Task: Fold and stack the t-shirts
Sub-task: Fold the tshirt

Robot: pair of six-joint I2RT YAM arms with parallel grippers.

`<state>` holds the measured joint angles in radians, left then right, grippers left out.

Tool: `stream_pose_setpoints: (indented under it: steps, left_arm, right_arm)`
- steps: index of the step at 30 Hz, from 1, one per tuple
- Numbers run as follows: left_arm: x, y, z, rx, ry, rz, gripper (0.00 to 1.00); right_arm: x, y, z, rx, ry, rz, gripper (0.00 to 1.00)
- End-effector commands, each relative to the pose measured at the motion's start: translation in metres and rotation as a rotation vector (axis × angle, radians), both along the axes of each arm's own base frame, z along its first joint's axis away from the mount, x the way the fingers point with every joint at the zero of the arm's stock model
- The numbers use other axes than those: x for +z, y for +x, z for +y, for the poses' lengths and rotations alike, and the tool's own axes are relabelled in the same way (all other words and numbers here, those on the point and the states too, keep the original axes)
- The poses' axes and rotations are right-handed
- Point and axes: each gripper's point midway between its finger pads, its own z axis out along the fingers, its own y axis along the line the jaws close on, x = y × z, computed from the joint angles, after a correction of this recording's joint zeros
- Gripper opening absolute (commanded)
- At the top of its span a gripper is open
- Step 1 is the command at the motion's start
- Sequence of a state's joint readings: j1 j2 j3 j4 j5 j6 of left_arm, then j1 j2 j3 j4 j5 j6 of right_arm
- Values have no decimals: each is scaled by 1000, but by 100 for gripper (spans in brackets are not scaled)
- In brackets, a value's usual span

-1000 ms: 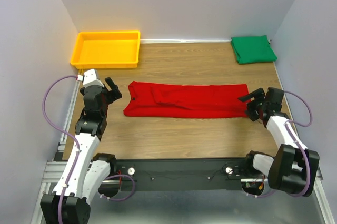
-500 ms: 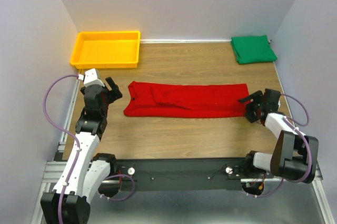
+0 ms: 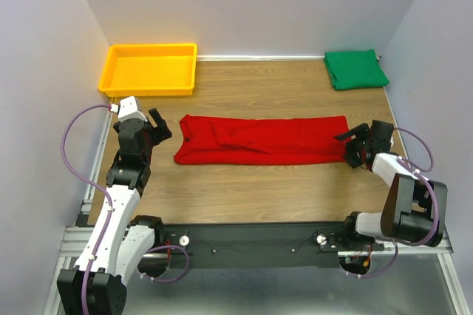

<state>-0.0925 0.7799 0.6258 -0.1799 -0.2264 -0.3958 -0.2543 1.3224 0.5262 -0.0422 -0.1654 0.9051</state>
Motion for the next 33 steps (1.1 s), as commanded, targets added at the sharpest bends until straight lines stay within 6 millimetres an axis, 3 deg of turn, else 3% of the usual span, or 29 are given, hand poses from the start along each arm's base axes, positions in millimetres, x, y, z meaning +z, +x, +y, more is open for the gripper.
stream_pose_setpoints:
  steps: [1,10,17,21,25,27,28,29,33]
  left_arm:
    - [-1,2,-1,-15,7,-9,87]
    - [-2,3,-1,-16,9,-6,87]
    - [-1,3,0,-13,12,-7,86]
    - [-3,2,0,-12,13,-3,86]
    - [-1,2,1,-9,13,-7,86]
    - [-2,2,0,-11,11,-5,86]
    - [-3,2,1,-8,12,-3,86]
    - [-3,2,0,-10,12,-5,86]
    - [-4,2,1,-5,13,1,86]
  right_arm:
    - [7,13,-5,-9,-18,-27,85]
    - [12,25,0,2,5,-40,84]
    - [18,49,10,19,3,-76,83]
    - [30,70,13,30,-6,-106,83]
    - [46,93,5,29,-42,-144,83]
    - [44,104,-1,25,-71,-139,83]
    - [57,117,-4,40,-94,-171,83]
    - [48,121,-4,53,-94,-148,83]
    - [51,134,-8,73,-123,-135,82]
